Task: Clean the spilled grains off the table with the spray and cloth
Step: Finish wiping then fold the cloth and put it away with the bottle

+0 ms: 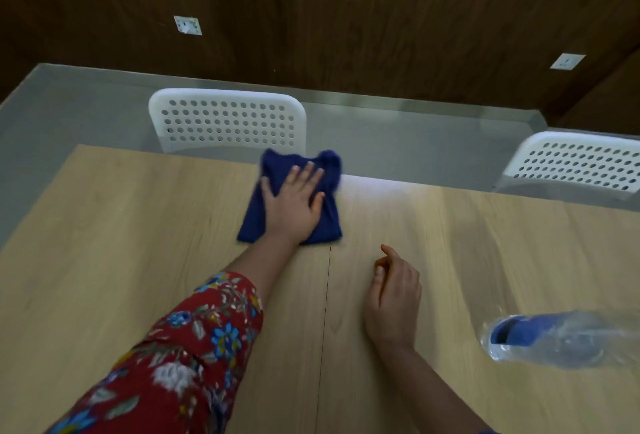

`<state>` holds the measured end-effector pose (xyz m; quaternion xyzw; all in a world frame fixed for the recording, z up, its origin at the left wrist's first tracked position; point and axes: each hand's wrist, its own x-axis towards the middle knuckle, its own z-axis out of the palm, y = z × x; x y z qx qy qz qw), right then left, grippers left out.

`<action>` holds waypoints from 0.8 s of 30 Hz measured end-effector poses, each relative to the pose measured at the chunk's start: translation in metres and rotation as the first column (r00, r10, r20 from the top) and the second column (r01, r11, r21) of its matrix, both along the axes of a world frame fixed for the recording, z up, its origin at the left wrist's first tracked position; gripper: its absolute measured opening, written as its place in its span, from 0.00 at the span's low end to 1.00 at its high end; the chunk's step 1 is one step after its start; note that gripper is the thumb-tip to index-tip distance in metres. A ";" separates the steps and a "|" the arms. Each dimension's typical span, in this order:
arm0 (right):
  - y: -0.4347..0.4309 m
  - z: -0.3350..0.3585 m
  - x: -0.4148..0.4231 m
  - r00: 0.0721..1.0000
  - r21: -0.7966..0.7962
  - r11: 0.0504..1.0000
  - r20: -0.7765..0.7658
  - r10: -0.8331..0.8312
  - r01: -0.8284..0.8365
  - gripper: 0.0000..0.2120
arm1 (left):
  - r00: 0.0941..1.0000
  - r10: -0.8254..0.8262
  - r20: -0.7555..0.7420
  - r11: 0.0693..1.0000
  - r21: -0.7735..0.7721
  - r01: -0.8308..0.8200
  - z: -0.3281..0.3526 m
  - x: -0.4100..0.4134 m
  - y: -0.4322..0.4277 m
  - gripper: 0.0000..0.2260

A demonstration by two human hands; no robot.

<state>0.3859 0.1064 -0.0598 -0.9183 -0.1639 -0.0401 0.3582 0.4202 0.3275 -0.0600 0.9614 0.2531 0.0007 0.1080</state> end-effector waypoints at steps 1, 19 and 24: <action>0.000 0.000 0.000 1.000 -0.013 1.000 0.005 0.001 0.000 0.19 | 0.995 0.098 -0.021 0.995 0.008 -0.098 -0.001 0.000 0.010 0.24; 0.179 -0.013 -0.004 0.932 -0.325 0.887 0.041 0.361 -0.329 0.24 | 0.934 0.348 0.083 0.937 0.001 -0.349 -0.003 -0.116 0.223 0.22; 0.180 -0.012 -0.006 0.920 -0.370 0.864 0.055 0.388 -0.343 0.25 | 0.859 0.510 0.050 0.860 -0.015 -0.510 -0.007 -0.152 0.307 0.23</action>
